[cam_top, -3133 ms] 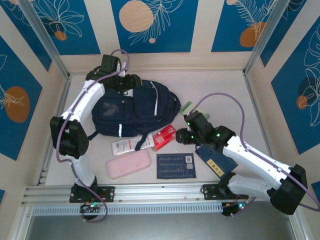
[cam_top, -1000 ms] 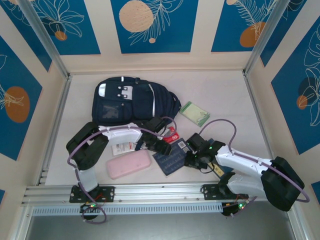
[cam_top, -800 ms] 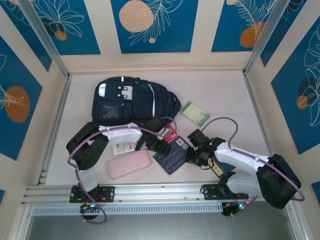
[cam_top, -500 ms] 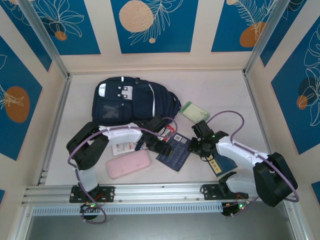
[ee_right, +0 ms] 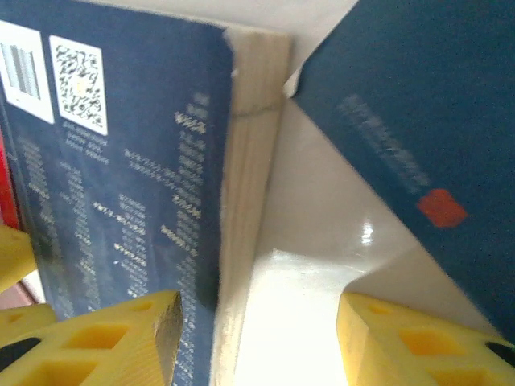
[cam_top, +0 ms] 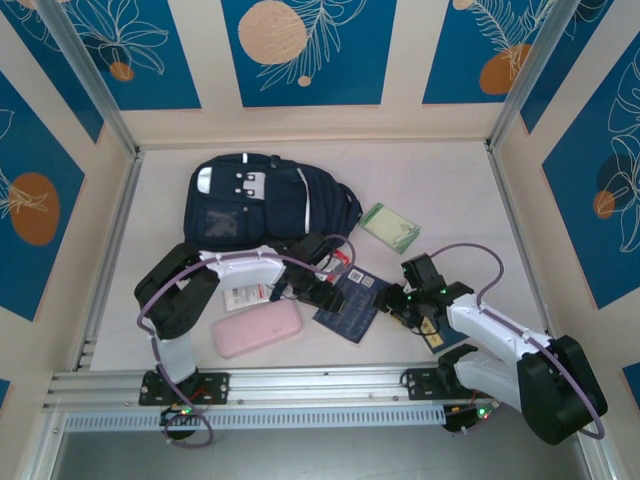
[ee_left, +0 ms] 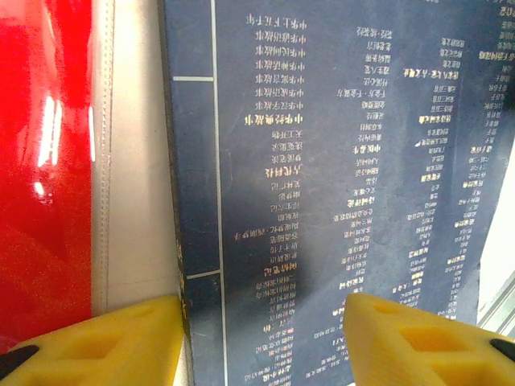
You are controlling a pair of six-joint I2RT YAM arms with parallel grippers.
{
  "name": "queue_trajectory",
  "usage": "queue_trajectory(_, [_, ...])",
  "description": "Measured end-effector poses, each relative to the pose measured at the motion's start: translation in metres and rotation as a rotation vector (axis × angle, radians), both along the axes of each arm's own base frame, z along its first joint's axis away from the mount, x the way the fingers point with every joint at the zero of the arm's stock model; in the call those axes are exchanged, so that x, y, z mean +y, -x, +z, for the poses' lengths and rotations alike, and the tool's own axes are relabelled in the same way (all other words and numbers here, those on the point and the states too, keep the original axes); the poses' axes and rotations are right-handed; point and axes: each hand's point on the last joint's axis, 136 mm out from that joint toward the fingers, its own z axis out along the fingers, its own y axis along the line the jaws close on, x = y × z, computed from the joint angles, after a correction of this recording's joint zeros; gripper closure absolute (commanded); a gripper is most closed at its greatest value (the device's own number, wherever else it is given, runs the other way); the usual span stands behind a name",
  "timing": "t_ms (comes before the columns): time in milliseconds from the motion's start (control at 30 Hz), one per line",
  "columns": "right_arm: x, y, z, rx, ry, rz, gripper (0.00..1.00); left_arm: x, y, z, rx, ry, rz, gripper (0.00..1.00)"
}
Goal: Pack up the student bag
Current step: Rotate the book at the bottom-center of the table, then pick up the book from the bottom-center of the table.
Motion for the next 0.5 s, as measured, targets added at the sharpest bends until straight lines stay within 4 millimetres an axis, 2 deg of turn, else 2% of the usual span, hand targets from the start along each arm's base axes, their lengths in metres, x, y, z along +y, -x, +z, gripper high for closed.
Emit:
queue_trajectory(267, [0.008, -0.003, -0.003, 0.03, -0.066, -0.018, 0.48, -0.003, 0.001, 0.002, -0.003, 0.017, -0.022, 0.47])
queue_trajectory(500, [0.015, -0.007, 0.002, 0.041, -0.125, -0.032, 0.48, -0.011, 0.011, 0.004, 0.012, 0.052, -0.055, 0.47])
